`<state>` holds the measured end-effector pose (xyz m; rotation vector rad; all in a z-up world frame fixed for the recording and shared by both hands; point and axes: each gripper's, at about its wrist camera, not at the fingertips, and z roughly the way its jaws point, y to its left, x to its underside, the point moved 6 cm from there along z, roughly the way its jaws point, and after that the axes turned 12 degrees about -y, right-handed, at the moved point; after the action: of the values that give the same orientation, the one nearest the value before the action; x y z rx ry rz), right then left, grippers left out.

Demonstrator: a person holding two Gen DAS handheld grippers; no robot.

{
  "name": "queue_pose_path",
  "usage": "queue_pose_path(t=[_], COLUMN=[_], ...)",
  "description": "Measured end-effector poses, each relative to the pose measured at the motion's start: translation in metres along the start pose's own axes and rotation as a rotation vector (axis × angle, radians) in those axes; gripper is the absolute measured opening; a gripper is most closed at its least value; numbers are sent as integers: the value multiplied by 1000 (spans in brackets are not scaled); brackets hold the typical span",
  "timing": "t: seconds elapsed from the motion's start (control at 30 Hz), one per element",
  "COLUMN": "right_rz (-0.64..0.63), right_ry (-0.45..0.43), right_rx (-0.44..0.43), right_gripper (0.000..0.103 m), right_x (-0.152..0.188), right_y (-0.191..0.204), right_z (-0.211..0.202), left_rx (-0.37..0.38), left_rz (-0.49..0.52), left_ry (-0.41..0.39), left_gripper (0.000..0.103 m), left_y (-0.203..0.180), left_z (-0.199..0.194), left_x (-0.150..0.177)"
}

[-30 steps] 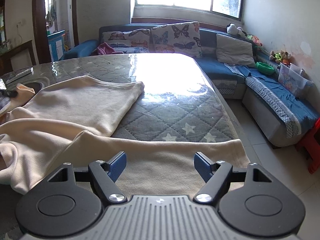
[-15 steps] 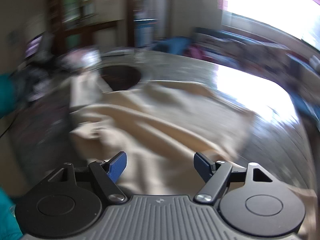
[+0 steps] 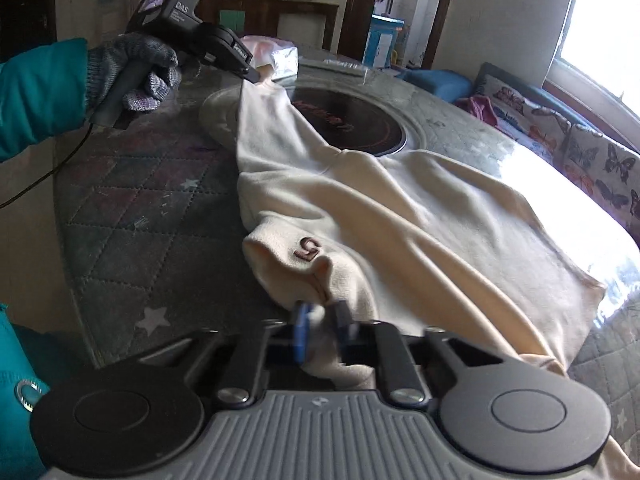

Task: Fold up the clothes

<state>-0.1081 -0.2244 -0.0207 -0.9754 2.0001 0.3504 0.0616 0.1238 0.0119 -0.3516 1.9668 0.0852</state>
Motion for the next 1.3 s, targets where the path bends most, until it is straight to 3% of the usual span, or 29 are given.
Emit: queue_pose_path(t=[0.07, 0.1, 0.2, 0.3, 0.47, 0.53, 0.63, 0.77, 0.9, 1.0, 1.07, 1.2, 1.23, 1.3], right_rz=[27, -100, 1, 0, 36, 53, 91, 113, 90, 38, 43, 43, 41, 43], right_ry=[0, 42, 42, 47, 3, -9, -23, -29, -22, 18, 42, 53, 47, 37], right_rx=[-39, -6, -106, -113, -97, -65, -27, -16, 7, 40, 37, 40, 46, 46], right_gripper=[4, 4, 4, 5, 16, 26, 26, 27, 35, 35, 33, 9, 6, 5], right_x=[0, 4, 9, 13, 5, 2, -3, -9, -11, -1, 4, 12, 12, 10], right_y=[-2, -1, 3, 3, -6, -13, -23, -30, -30, -25, -25, -23, -23, -23], right_z=[-9, -10, -26, -29, -43, -43, -39, -35, -31, -19, -13, -11, -13, -19], left_rx=[0, 0, 0, -15, -10, 16, 135, 366, 606, 735, 776, 811, 808, 813], left_rz=[-1, 6, 36, 75, 106, 127, 166, 257, 311, 352, 415, 514, 531, 557], left_ry=[-11, -16, -22, -4, 17, 2, -12, -21, 42, 67, 70, 75, 74, 87], left_gripper=[2, 2, 2, 3, 7, 7, 7, 7, 12, 32, 44, 44, 43, 28], left_y=[2, 2, 2, 2, 2, -4, -31, -90, -146, -175, -191, -208, -210, -211], left_z=[-5, -7, -13, -14, -21, -31, -56, -97, -129, -147, -155, -157, -155, -151], left_x=[-4, -5, -5, 3, 7, 4, 1, 11, 38, 57, 70, 91, 94, 102])
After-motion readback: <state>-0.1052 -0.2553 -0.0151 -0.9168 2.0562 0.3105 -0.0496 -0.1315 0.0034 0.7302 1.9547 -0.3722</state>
